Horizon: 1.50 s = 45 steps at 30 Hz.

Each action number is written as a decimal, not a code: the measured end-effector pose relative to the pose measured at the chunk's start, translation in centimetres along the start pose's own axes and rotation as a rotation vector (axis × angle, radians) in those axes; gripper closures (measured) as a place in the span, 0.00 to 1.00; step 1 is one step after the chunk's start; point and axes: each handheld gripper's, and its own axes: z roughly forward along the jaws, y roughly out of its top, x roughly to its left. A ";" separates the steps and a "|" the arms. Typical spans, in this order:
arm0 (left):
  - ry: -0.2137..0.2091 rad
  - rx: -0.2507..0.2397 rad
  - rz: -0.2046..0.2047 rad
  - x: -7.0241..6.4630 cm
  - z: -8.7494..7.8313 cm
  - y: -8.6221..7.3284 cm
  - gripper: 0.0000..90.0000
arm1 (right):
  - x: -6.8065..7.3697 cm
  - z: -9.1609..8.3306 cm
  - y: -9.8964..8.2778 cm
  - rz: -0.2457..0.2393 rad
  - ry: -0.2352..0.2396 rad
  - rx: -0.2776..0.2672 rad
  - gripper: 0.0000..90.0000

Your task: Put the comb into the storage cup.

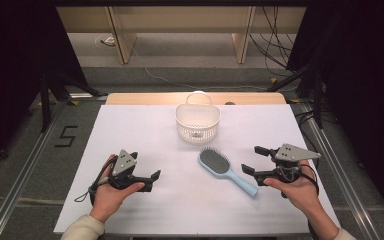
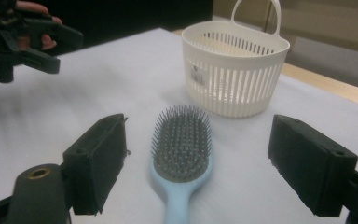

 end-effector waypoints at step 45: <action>-0.001 0.007 0.009 0.0 0.2 0.0 0.00 | 0.8 11.0 0.1 -0.058 -0.008 0.905 0.27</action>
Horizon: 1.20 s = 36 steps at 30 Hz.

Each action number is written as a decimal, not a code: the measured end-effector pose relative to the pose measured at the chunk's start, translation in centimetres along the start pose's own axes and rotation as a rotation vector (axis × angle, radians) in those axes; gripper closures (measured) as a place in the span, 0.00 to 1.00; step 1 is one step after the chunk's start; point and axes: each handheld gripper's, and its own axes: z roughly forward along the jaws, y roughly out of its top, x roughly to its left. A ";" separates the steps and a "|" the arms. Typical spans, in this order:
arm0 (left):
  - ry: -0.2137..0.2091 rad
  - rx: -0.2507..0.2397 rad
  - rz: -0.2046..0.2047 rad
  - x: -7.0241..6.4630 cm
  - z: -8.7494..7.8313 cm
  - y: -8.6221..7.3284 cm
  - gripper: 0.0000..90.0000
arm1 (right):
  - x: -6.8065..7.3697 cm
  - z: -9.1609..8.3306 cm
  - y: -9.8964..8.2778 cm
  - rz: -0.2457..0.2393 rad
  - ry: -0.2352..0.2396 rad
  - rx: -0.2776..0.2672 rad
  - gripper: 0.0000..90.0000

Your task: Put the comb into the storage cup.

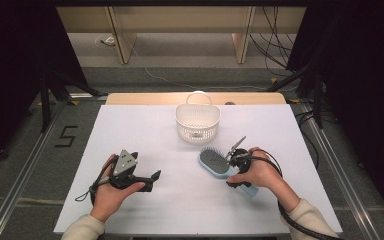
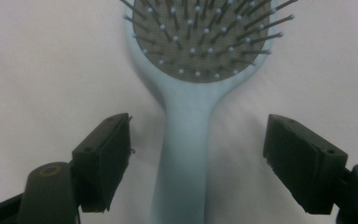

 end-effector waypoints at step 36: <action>-0.001 0.001 -0.001 0.0 0.1 -0.1 0.00 | 0.5 0.7 3.0 -0.038 -0.006 0.163 0.59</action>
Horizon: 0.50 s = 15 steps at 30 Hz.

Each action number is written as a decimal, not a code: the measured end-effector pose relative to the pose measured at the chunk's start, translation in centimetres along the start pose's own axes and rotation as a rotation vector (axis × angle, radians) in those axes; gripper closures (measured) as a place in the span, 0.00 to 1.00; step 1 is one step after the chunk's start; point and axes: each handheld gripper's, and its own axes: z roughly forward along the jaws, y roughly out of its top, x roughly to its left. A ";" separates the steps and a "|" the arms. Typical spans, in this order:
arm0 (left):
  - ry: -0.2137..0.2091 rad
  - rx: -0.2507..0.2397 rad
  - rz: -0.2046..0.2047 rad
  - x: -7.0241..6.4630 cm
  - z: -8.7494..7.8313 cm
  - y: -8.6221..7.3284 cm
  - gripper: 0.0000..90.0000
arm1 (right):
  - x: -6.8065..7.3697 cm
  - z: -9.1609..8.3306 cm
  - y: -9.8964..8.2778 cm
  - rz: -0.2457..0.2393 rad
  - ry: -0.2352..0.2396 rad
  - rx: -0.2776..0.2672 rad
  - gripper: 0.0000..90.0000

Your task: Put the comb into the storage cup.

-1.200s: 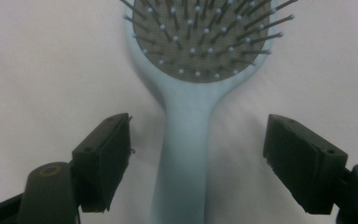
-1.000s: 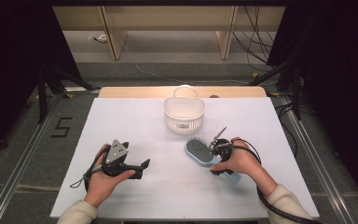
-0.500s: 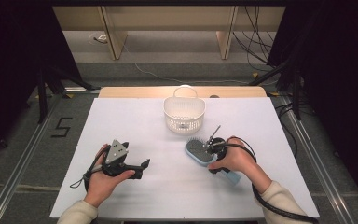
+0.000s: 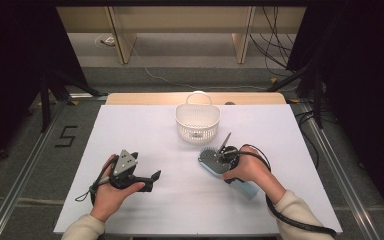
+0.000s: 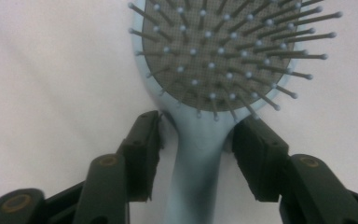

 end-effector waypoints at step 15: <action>-0.001 0.002 0.002 0.0 0.0 0.0 0.00 | -0.1 0.0 0.6 0.023 0.011 0.038 0.76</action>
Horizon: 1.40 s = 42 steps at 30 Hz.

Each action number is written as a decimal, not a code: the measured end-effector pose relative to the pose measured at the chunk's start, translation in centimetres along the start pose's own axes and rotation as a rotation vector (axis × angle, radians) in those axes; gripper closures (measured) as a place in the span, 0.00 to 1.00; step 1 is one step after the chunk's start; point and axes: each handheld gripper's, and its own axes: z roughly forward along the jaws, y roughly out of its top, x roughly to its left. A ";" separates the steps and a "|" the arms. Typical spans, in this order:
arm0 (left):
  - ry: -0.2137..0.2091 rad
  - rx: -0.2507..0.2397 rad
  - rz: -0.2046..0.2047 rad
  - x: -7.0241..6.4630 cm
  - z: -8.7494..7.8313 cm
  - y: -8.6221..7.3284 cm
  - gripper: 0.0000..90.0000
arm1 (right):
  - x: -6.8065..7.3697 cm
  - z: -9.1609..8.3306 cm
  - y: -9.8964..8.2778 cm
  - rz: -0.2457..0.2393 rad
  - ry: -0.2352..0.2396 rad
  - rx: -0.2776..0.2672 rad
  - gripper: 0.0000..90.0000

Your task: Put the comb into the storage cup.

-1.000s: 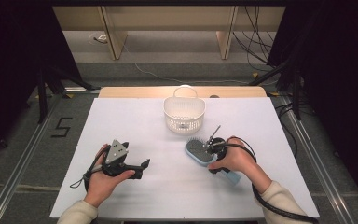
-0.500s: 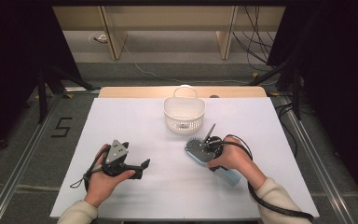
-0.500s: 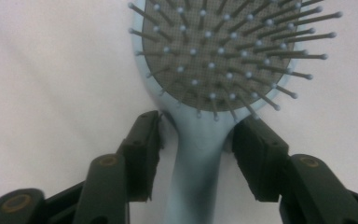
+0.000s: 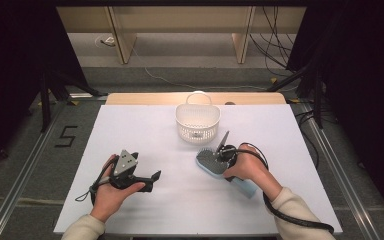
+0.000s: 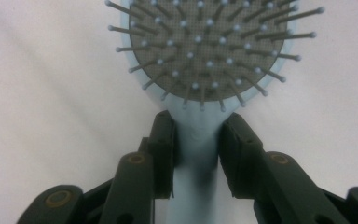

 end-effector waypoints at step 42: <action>0.007 -0.001 -0.002 0.1 0.0 0.0 0.00 | 0.0 -0.2 -0.9 0.008 0.011 -0.052 0.79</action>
